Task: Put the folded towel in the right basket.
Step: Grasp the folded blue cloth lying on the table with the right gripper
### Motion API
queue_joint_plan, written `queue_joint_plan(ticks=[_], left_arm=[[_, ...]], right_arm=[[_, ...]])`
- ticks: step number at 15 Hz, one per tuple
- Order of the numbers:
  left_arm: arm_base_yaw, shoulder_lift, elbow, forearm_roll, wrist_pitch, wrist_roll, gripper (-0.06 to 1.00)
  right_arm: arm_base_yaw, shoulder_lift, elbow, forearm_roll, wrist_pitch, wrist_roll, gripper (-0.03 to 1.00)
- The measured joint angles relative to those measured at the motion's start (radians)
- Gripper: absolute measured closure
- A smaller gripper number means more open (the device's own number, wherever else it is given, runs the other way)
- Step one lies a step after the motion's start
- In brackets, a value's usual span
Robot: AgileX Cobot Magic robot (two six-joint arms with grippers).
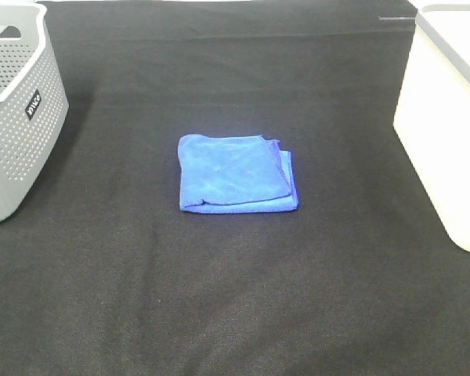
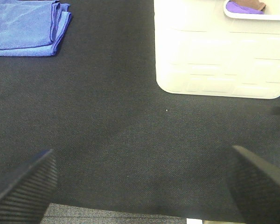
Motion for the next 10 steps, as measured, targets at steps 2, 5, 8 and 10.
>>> queue_joint_plan(ticks=[2, 5, 8, 10], left_arm=[[0.0, 0.0, 0.0, 0.0, 0.0, 0.0, -0.04], [0.0, 0.0, 0.0, 0.0, 0.0, 0.0, -0.04], [0.0, 0.0, 0.0, 0.0, 0.0, 0.0, -0.04], [0.0, 0.0, 0.0, 0.0, 0.0, -0.001, -0.04]], right_arm=[[0.0, 0.0, 0.0, -0.002, 0.0, 0.0, 0.02], [0.0, 0.0, 0.0, -0.002, 0.0, 0.0, 0.02], [0.0, 0.0, 0.0, -0.002, 0.0, 0.0, 0.02], [0.0, 0.0, 0.0, -0.002, 0.0, 0.0, 0.02]])
